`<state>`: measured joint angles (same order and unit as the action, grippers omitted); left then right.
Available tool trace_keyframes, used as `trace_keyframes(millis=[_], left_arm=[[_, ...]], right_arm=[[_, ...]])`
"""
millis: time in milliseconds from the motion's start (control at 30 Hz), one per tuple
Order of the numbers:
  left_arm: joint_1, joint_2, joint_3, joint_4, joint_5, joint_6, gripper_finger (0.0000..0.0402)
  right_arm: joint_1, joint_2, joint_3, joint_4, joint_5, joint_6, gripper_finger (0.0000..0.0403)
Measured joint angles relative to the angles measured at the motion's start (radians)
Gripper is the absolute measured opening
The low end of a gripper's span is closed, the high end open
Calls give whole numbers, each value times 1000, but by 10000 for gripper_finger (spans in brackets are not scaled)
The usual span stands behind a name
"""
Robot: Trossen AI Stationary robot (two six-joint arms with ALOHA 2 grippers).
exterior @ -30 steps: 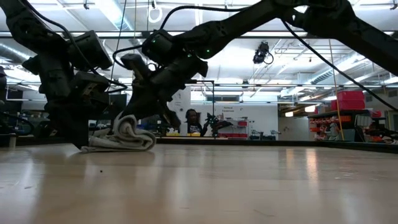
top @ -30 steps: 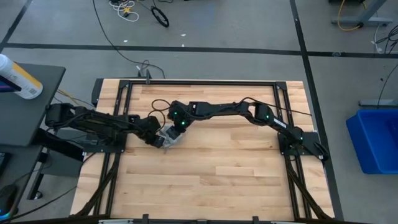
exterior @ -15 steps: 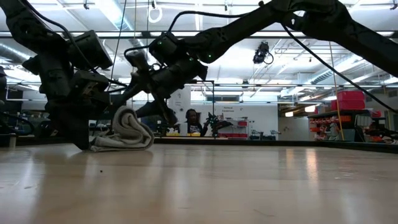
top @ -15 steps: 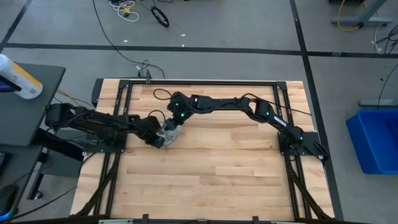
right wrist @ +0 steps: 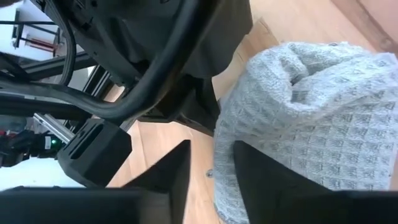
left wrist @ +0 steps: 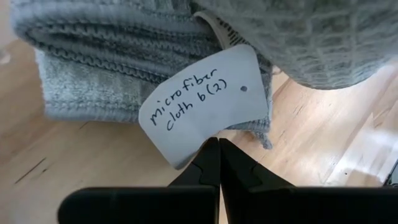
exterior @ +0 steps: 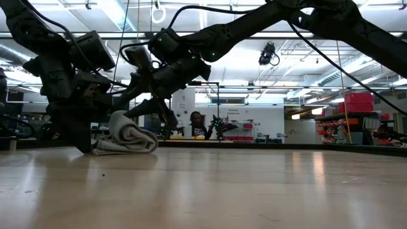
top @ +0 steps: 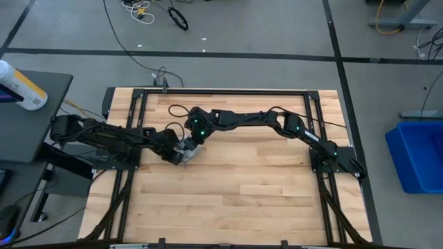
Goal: Fold microfiber towels
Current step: Fold the gray microfiber towel
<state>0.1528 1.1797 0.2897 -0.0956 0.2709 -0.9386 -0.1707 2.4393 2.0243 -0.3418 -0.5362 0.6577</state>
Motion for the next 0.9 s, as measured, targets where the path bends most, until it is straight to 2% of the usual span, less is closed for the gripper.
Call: trace_keyframes(millis=[233,400,533,800,900], left_arm=[[0,-3,0,7,9,0,0],[0,-4,0,-11,7,-19,0],[0,-42,2,-108,-12,-26,0],[1,-248,2,-298,-68,-45,0],[0,-324,1,-357,-87,-64,0]], right_arm=[[-9,0,0,0,-26,-7,12],[-10,-7,0,0,-20,-2,4],[-10,-10,0,-6,-19,2,3],[-14,-18,1,-4,8,20,1],[-22,-18,1,-58,34,32,1]])
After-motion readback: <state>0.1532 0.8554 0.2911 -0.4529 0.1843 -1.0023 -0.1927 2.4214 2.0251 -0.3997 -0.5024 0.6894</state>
